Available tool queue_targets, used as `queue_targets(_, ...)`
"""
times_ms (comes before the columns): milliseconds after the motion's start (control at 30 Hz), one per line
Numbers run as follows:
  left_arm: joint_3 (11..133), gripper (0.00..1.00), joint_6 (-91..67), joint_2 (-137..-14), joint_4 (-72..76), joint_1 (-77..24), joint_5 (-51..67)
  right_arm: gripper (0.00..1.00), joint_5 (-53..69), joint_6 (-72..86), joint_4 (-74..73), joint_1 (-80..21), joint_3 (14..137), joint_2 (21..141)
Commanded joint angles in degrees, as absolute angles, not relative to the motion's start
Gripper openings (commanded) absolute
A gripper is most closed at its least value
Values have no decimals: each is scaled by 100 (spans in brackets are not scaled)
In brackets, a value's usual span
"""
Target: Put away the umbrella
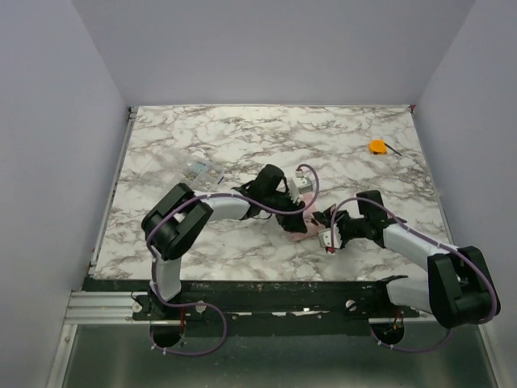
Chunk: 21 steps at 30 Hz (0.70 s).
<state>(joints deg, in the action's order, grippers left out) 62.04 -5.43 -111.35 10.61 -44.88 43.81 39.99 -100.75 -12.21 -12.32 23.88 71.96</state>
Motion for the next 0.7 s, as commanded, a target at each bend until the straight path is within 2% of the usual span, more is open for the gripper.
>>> queue_targets(0,5588,52,-1242,-10225,1002,-4228,4154,11,2702,-10417,-2189,-1134,1843,7362)
queue_targets(100,5141,58,-1711,-9766,1701,-4049,3950,11,2746,-10534,-2221,-1134,1802,7282)
queue_targets(133,4978,72,-1973,-9671,1955,-3986,3922,11,2758,-10551,-2228,-1134,1802,7276)
queue_targets(167,4864,96,-2166,-9606,2220,-3915,3938,11,2788,-10552,-2273,-1134,1814,7264)
queue_targets(200,4751,98,-2351,-9575,2436,-3876,4014,10,2822,-10547,-2345,-1140,1863,7267)
queue_targets(333,4308,99,-2319,-9332,3022,-3880,3904,9,3026,-10479,-2980,-1143,2263,7447)
queue_targets(500,3248,98,-2312,-8879,4565,-3752,3510,9,3037,-10381,-3642,-1147,2755,7887)
queue_targets(667,2846,99,-3426,-9476,6631,-3140,4725,9,2967,-10240,-4008,-1173,3085,8153)
